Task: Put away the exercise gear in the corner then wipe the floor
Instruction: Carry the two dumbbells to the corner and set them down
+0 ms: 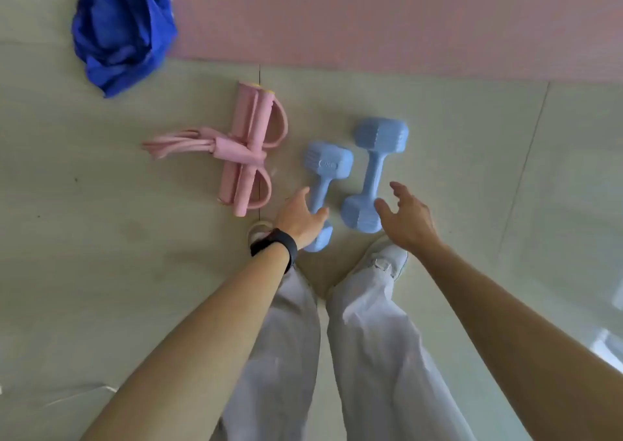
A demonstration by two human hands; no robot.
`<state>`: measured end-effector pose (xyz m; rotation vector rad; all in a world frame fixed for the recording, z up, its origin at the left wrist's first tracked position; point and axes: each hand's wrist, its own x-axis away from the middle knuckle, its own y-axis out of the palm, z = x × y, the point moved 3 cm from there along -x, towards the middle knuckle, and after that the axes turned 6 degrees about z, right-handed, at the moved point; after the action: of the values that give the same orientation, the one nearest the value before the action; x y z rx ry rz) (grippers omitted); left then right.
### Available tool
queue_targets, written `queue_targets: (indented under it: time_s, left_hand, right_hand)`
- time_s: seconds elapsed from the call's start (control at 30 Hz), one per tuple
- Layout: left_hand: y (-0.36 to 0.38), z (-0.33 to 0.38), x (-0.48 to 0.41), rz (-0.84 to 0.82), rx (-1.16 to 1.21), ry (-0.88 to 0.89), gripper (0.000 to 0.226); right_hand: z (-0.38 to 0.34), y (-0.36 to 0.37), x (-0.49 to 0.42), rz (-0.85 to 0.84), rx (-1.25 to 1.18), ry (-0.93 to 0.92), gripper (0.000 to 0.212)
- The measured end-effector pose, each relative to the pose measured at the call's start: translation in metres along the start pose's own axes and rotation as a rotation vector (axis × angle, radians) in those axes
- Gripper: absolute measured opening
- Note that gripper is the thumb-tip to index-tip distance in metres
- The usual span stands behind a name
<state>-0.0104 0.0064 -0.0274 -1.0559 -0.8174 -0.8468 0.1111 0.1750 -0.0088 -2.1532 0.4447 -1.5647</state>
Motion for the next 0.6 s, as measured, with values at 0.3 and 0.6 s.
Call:
queue_targets:
  time_s: [0.3, 0.6]
  left_hand:
    - [0.064, -0.039, -0.074, 0.125, 0.189, 0.072, 0.041]
    - [0.023, -0.018, -0.025, 0.170, -0.148, 0.023, 0.026]
  right_hand:
    - [0.017, 0.079, -0.085, 0.163, -0.190, 0.049, 0.051]
    - [0.013, 0.060, -0.008, 0.065, -0.015, 0.120, 0.053]
